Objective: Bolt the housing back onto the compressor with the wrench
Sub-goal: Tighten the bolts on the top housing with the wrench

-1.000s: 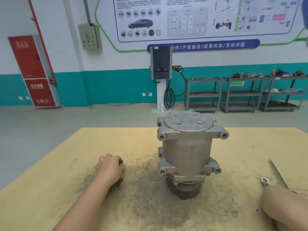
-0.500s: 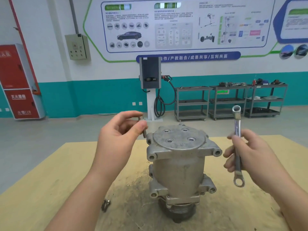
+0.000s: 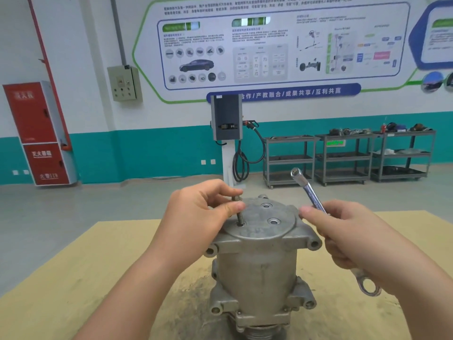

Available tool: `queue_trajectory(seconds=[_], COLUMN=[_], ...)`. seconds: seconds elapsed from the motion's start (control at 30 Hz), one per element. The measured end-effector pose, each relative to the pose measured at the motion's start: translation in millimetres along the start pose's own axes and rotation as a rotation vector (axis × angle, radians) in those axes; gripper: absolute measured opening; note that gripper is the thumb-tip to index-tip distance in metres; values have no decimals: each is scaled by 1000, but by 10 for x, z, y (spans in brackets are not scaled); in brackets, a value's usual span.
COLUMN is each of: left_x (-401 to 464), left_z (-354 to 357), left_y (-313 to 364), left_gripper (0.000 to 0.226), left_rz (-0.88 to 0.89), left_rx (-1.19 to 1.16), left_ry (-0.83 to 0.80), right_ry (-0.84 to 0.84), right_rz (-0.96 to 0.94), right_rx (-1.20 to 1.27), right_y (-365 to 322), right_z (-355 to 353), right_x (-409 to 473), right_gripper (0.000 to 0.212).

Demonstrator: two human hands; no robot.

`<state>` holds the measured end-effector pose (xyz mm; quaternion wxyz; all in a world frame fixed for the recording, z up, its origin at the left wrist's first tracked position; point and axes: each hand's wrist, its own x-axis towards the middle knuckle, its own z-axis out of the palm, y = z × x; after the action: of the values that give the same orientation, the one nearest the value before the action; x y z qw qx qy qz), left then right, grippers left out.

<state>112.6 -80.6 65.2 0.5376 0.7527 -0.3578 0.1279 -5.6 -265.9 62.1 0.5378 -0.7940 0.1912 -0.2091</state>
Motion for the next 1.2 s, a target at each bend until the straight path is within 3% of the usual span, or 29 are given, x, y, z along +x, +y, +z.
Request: queue_trajectory(seconds=[0.17, 0.33, 0.43, 0.5, 0.67, 0.8, 0.93, 1.03, 1.2], left_x=[-127, -215, -249, -247, -200, -176, -141, -130, -95], left_z=[-18, -9, 51, 83, 43, 11, -16, -39, -22], left_y=[-17, 23, 296, 490, 536, 387, 234, 136, 40], left_gripper=[11, 24, 39, 47, 25, 16, 23, 27, 20], left_rz=[108, 95, 68, 15, 12, -48, -130, -178, -217], left_rx=[184, 230, -137, -370, -394, -648, -911, -1042, -1076], left_ry=[-38, 6, 115, 15, -49, 38, 222, 324, 300], right_ry=[-4, -266, -434, -501, -525, -539, -624, -515, -391], right_rz=[-20, -78, -103, -130, -189, -183, -30, 76, 99], right_rx=[159, 448, 397, 315, 192, 124, 450, 837, 1211], right_y=[-26, -142, -214, -242, -248, -211, -191, -200, -243], right_z=[-129, -155, -124, -86, -18, -107, -141, -51, 99], right_x=[-56, -198, -261, -298, -327, -301, -234, -193, -155], right_gripper=[29, 25, 26, 28, 26, 26, 25, 14, 21])
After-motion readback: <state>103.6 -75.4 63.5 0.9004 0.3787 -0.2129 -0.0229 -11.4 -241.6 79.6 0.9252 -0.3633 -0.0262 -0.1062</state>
